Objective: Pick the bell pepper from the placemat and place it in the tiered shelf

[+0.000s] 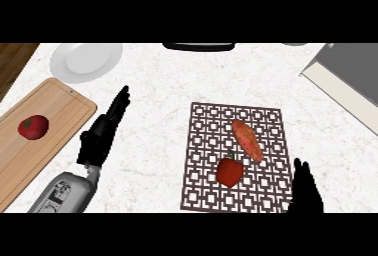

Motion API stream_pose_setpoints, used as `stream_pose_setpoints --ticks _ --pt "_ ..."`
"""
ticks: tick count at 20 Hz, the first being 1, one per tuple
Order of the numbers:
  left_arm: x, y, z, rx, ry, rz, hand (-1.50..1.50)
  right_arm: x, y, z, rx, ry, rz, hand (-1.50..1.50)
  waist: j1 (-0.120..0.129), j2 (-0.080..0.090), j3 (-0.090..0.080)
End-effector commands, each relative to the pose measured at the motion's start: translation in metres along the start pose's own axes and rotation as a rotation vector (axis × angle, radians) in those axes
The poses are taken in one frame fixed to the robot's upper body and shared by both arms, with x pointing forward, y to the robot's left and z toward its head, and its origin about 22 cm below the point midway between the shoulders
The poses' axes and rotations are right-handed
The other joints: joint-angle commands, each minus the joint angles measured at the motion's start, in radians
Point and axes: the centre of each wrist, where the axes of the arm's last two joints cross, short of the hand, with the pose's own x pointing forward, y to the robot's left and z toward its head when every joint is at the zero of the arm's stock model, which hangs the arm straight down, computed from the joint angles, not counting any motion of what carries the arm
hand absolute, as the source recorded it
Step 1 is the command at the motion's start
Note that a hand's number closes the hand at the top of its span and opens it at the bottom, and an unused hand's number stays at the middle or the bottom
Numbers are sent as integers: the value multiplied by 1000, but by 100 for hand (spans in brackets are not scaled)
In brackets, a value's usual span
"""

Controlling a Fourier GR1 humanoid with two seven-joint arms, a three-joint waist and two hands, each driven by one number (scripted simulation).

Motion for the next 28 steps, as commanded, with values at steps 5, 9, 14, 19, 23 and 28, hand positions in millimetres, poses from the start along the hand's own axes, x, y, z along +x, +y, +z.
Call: stream_pose_setpoints --ticks 5,9,14,19,23,28 --pt "0 11 -12 13 22 -2 0 44 9 -8 -11 130 51 -150 -24 0 3" --pt "-12 8 -2 33 22 7 0 46 18 -13 7 131 82 -150 -26 -5 4" --pt "-16 3 10 4 21 9 0 40 27 -18 29 169 98 -150 -29 -10 4" --pt "-2 6 9 7 21 5 0 47 37 -30 19 173 87 -150 -20 -12 6" --pt "-18 8 14 24 29 9 0 45 35 -31 47 187 112 -150 -29 -11 4" --pt "-15 7 -1 24 18 8 0 49 42 -38 63 190 152 -150 -38 -7 4"
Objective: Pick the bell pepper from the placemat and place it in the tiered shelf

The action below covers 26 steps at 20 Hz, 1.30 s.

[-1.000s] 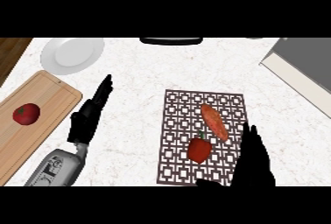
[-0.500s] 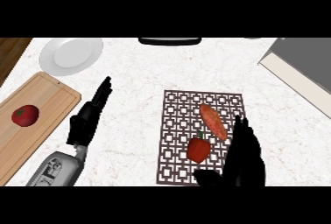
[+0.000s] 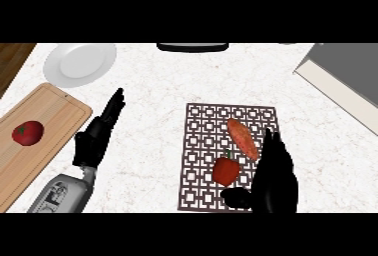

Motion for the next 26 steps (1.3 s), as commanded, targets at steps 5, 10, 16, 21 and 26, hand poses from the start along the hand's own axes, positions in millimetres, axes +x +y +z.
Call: stream_pose_setpoints --ticks 5,10,16,21,26 --pt "5 -2 -5 9 -2 1 0 17 13 -14 12 227 7 -150 6 1 0" --pt "3 -11 2 3 4 2 0 13 21 -17 17 250 6 -150 4 -1 1" --pt "-1 -4 1 -14 -5 -5 0 13 31 -24 33 271 20 -150 2 1 1" --pt "-6 -1 7 -7 -12 -4 0 17 36 -29 47 274 17 -150 9 -1 1" --pt "-5 0 -2 1 13 3 0 6 60 -21 56 280 20 -150 0 2 2"
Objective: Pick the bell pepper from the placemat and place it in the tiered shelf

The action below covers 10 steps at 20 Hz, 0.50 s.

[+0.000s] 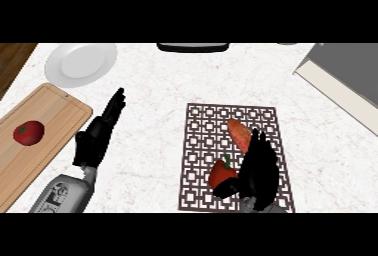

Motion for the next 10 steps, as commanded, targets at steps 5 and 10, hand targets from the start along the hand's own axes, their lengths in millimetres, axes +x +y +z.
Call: stream_pose_setpoints --ticks 5,10 --pt "-4 -10 4 -2 4 -2 0 -3 26 9 34 226 -31 -150 -1 2 2" --pt "2 -14 2 6 -7 -3 0 10 23 0 46 186 59 150 1 2 1"
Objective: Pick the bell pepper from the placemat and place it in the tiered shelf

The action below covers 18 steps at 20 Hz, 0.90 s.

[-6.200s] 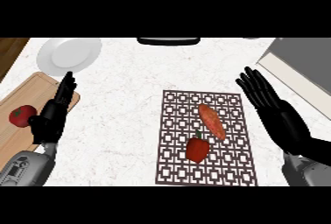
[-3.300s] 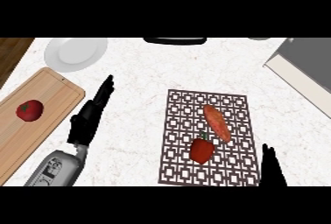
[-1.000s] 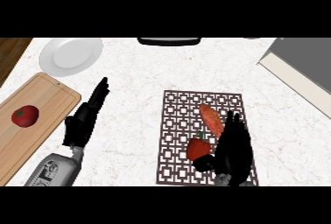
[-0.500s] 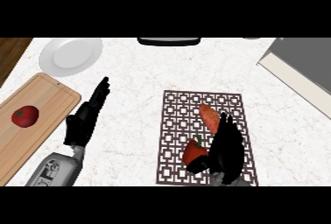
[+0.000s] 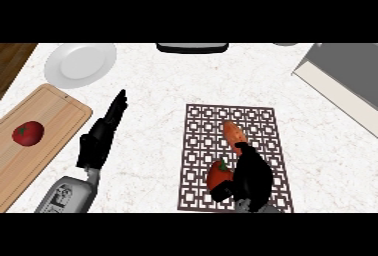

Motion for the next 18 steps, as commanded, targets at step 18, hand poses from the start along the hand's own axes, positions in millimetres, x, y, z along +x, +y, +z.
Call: stream_pose_setpoints --ticks 18 --pt "14 -12 -8 -51 -46 -2 0 100 -97 -126 -241 278 -233 150 54 32 6"
